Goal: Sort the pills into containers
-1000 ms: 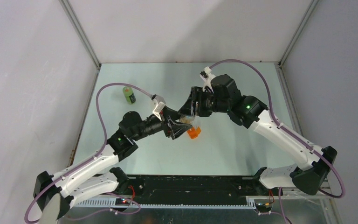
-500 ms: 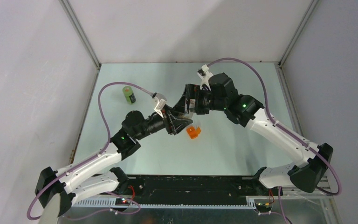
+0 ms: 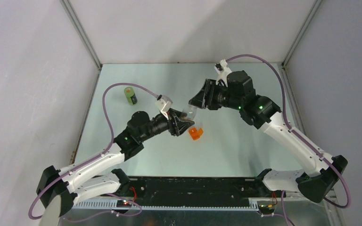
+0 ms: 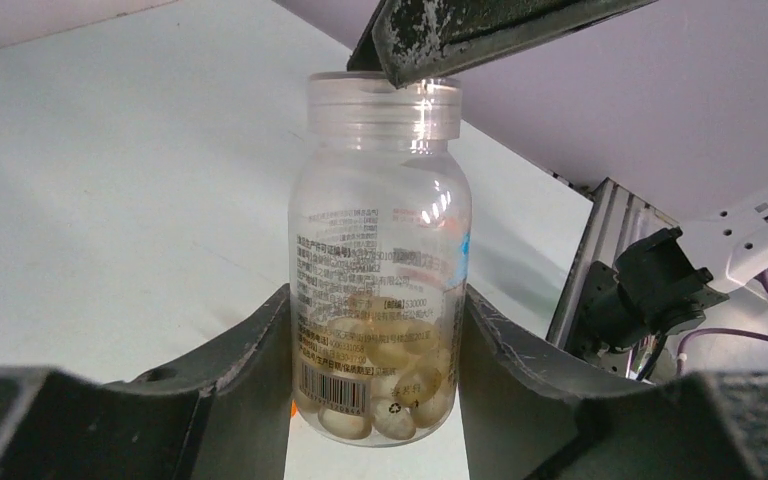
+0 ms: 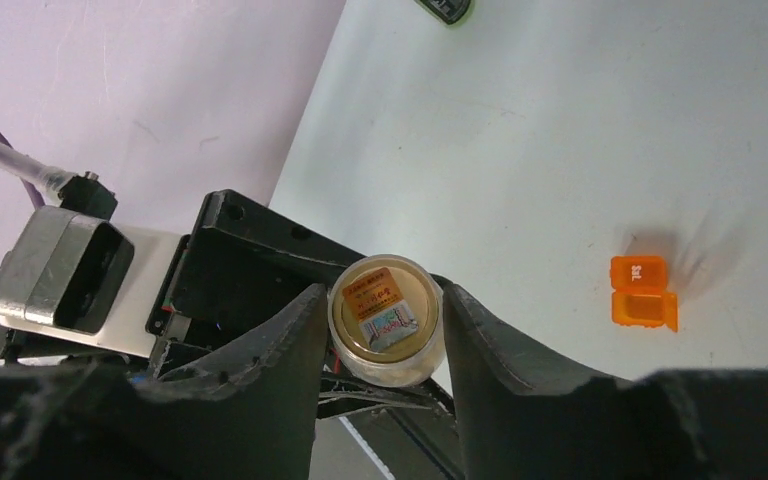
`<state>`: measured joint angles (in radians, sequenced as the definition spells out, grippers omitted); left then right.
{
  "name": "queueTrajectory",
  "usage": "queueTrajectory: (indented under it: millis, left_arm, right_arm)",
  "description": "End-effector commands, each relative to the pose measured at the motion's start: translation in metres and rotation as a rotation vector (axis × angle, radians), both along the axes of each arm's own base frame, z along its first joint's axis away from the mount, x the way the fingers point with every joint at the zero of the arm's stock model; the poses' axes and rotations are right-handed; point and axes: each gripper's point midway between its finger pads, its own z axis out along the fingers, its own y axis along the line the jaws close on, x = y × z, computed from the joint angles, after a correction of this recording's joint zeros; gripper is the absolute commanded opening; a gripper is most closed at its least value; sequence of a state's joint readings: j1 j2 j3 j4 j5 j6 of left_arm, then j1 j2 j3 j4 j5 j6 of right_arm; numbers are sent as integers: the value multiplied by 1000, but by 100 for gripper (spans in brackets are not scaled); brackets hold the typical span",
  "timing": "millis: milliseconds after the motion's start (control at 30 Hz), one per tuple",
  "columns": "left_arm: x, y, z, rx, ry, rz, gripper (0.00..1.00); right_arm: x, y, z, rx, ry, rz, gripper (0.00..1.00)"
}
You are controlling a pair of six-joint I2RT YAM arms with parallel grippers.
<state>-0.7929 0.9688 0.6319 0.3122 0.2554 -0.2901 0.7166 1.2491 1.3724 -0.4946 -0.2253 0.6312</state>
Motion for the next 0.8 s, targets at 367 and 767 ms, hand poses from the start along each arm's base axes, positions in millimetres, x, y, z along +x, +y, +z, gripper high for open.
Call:
queueTrajectory:
  millis: [367, 767]
  left_arm:
    - [11, -9, 29, -84, 14, 30, 0]
    - [-32, -23, 40, -57, 17, -237, 0]
  right_arm:
    - [-4, 2, -2, 64, -31, 111, 34]
    - [-34, -24, 28, 113, -404, 539, 3]
